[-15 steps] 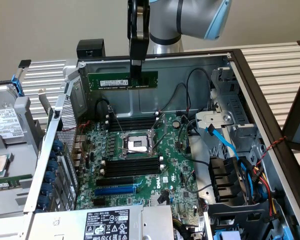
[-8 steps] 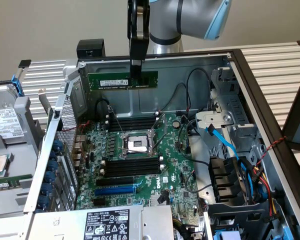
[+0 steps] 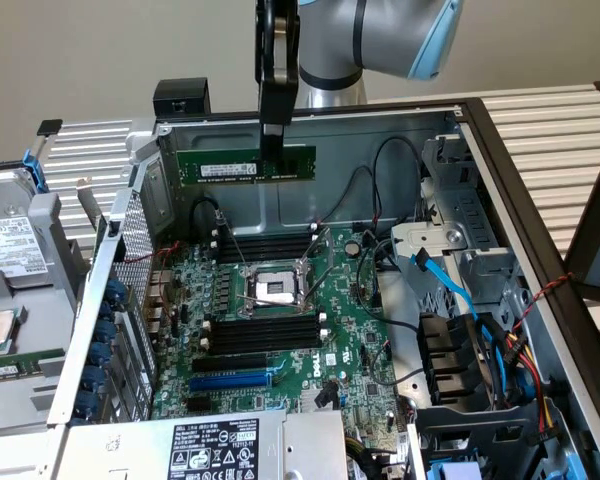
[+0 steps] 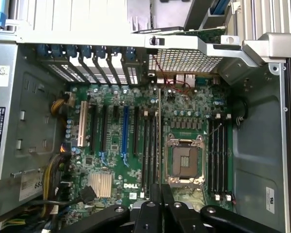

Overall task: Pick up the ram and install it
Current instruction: 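Insert the ram into the slot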

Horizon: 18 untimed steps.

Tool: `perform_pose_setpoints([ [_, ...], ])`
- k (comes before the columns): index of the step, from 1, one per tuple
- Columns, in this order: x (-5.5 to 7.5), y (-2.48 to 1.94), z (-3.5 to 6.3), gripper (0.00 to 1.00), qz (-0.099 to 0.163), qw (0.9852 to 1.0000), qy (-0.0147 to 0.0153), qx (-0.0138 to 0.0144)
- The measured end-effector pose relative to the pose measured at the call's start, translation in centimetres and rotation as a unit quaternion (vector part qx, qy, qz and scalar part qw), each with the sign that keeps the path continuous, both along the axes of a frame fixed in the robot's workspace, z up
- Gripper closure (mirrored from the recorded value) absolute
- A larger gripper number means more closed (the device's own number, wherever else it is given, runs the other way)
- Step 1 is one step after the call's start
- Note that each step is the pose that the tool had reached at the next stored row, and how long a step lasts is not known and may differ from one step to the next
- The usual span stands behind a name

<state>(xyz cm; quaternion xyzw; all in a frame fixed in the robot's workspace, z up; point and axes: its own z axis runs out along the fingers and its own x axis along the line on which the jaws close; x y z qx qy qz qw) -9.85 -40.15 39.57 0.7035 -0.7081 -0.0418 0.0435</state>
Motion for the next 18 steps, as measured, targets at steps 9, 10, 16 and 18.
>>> perform_pose_setpoints([
  [9,0.0,0.0,-1.63,0.87,0.0,1.0,-0.0001,0.0001],
  [10,0.0,0.0,-1.81,0.87,0.0,1.0,0.0,0.0],
  [16,0.0,0.0,-2.92,0.87,0.0,1.0,-0.0009,0.0],
  [18,0.0,-0.03,-3.28,0.87,-0.001,1.0,-0.0017,0.0],
])
